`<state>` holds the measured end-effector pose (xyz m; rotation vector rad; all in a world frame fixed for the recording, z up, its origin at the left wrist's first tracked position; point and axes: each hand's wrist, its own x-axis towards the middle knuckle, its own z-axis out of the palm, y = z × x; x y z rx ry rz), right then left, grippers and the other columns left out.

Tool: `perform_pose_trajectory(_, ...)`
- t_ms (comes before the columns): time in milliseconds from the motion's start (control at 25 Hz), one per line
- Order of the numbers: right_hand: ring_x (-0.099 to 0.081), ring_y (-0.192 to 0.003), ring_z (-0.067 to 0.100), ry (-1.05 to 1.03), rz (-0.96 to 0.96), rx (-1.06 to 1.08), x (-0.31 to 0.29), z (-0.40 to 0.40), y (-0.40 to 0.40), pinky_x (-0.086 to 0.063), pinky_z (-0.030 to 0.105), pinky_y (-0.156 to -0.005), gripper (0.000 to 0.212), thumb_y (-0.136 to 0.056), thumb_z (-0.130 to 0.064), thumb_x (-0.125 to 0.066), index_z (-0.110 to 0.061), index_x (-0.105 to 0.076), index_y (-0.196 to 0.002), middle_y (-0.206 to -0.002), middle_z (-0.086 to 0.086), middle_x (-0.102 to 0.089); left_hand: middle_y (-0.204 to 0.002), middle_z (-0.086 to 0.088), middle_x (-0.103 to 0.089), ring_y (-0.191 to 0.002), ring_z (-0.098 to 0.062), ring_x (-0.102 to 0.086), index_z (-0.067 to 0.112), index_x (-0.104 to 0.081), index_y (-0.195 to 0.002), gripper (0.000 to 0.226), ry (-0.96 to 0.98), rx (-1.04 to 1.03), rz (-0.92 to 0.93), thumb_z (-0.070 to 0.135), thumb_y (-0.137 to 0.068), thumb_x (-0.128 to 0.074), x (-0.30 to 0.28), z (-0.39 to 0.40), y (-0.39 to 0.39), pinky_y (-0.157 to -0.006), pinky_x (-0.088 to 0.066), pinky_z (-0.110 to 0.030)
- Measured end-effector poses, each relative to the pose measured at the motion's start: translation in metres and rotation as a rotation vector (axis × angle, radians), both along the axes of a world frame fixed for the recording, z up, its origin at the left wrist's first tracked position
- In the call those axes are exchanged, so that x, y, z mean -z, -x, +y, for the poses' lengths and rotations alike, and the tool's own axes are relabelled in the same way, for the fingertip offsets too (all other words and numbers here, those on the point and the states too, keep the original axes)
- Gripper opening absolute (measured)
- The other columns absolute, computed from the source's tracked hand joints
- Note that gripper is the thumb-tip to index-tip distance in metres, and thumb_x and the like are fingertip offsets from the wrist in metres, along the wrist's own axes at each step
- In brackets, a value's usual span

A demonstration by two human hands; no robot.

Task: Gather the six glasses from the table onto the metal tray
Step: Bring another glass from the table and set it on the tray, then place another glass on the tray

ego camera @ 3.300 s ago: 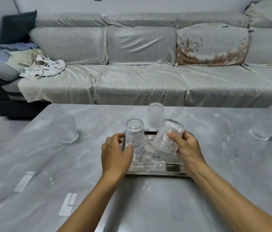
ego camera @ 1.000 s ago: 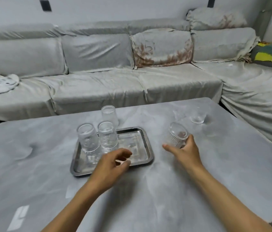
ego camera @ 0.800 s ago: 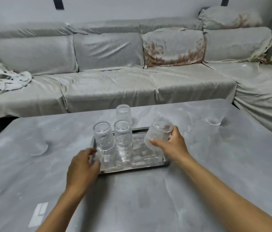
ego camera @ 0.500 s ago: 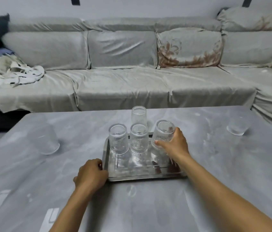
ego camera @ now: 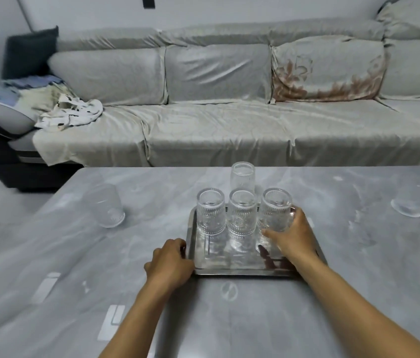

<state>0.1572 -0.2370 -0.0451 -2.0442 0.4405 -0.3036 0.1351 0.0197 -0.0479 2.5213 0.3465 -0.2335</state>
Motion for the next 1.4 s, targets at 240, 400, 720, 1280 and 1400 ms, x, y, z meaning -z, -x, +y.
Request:
perform_pose_trajectory(240, -0.060, -0.102, 0.023, -0.016, -0.084, -0.242, 0.008, 0.080, 0.076, -0.046, 0.036, -0.087, 0.035, -0.077, -0.009, -0.070, -0.018, -0.059, -0.109, -0.112, 0.004, -0.064, -0.125, -0.005, -0.060, -0.109, -0.028, -0.058, 0.019, -0.058, -0.120, 0.044, 0.036, -0.311, -0.499, 0.014, -0.077, -0.058, -0.030, 0.066, -0.011, -0.081, -0.047, -0.034)
perform_pose_trajectory(400, -0.058, -0.098, 0.013, 0.162, -0.104, -0.584, 0.004, 0.111, 0.105, -0.043, 0.027, -0.087, 0.032, -0.075, -0.006, -0.070, -0.021, -0.062, -0.102, -0.106, -0.006, -0.060, -0.160, -0.002, -0.016, -0.132, -0.035, -0.035, 0.025, -0.026, -0.147, 0.073, -0.261, -0.208, -0.334, 0.019, -0.084, -0.062, -0.039, 0.135, -0.056, -0.093, -0.045, -0.045)
perform_pose_trajectory(720, -0.063, -0.093, 0.005, 0.102, -0.097, -0.536, -0.006, 0.099, 0.083, -0.051, 0.026, -0.082, 0.026, -0.080, -0.012, -0.067, -0.024, -0.063, -0.103, -0.108, -0.011, -0.064, -0.111, -0.010, -0.057, -0.095, -0.027, -0.062, 0.016, -0.069, -0.082, 0.014, 0.003, -0.266, -0.578, 0.026, -0.077, -0.078, -0.029, 0.150, -0.064, -0.076, -0.043, -0.030)
perform_pose_trajectory(1280, -0.069, -0.067, 0.023, -1.034, 0.230, -0.338, -0.062, 0.062, 0.051, -0.056, 0.035, -0.060, 0.043, -0.083, -0.053, -0.056, -0.018, -0.068, -0.107, -0.088, 0.010, -0.075, -0.127, 0.003, -0.067, -0.123, -0.011, -0.057, 0.024, -0.078, -0.099, 0.045, 0.279, 0.574, -0.850, -0.010, -0.075, -0.061, -0.073, -0.006, 0.063, -0.102, -0.047, -0.026)
perform_pose_trajectory(1400, -0.069, -0.081, 0.023, -0.481, -0.099, -0.114, -0.044, 0.070, 0.044, -0.057, 0.050, -0.077, 0.053, -0.072, -0.058, -0.069, -0.028, -0.051, -0.112, -0.096, 0.002, -0.071, -0.111, 0.010, -0.073, -0.104, -0.010, -0.066, 0.028, -0.074, -0.101, 0.041, 0.465, 0.008, -0.553, -0.002, -0.079, -0.056, -0.050, 0.006, 0.049, -0.091, -0.053, -0.028)
